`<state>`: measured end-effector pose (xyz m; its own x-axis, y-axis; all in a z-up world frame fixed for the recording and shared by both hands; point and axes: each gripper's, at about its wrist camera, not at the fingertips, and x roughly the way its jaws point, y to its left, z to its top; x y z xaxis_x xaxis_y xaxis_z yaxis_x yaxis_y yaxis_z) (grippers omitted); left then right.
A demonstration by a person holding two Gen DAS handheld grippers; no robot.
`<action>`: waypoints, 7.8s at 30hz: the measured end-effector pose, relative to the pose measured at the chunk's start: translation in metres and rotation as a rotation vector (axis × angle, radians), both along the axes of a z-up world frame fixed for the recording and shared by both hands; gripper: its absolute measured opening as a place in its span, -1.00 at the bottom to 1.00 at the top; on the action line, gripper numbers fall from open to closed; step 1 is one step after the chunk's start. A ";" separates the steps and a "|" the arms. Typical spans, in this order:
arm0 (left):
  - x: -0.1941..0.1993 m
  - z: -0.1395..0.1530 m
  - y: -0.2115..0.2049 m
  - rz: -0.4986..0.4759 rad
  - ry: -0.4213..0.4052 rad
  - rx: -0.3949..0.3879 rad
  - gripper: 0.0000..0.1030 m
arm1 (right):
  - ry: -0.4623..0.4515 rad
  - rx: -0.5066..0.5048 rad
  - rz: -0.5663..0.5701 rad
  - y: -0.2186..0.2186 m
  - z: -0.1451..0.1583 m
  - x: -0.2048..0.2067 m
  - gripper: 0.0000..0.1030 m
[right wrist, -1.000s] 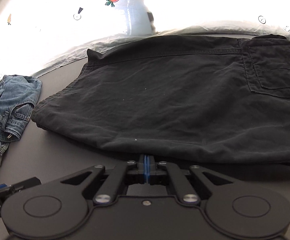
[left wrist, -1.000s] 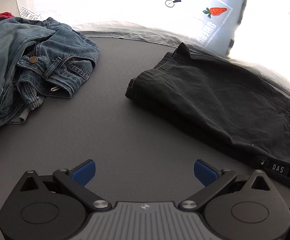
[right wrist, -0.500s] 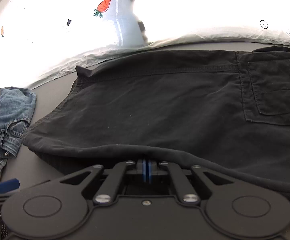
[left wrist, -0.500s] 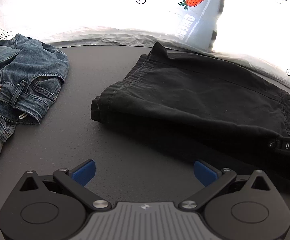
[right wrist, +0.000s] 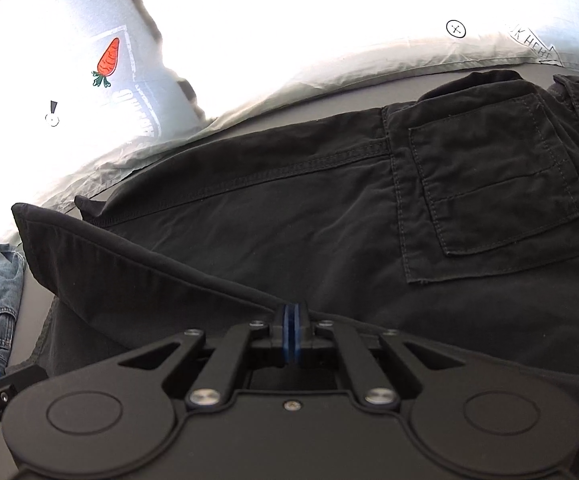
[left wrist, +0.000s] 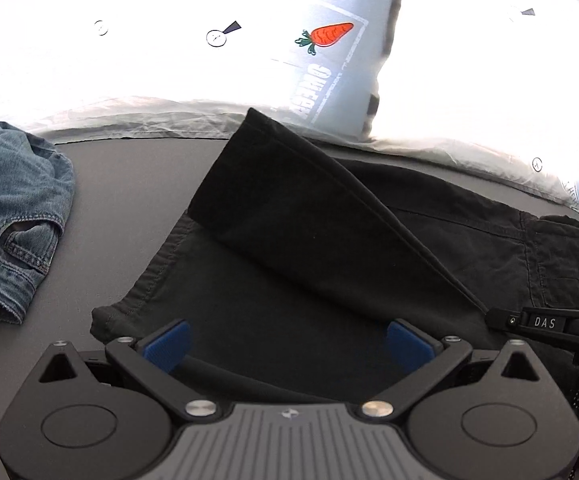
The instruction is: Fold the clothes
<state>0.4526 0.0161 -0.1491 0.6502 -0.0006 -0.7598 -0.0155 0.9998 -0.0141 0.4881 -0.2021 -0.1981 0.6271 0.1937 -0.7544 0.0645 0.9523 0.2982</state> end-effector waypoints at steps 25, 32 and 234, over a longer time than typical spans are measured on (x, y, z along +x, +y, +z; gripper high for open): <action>-0.034 -0.040 0.039 0.097 0.141 -0.026 1.00 | -0.129 -0.191 0.032 -0.002 0.045 -0.069 -0.32; -0.027 -0.044 0.051 0.110 0.151 -0.015 1.00 | 0.045 -0.006 -0.181 -0.053 0.016 -0.012 -0.52; 0.059 -0.059 -0.316 -0.195 0.093 0.109 1.00 | -0.040 0.062 -1.021 -0.500 0.022 -0.125 0.67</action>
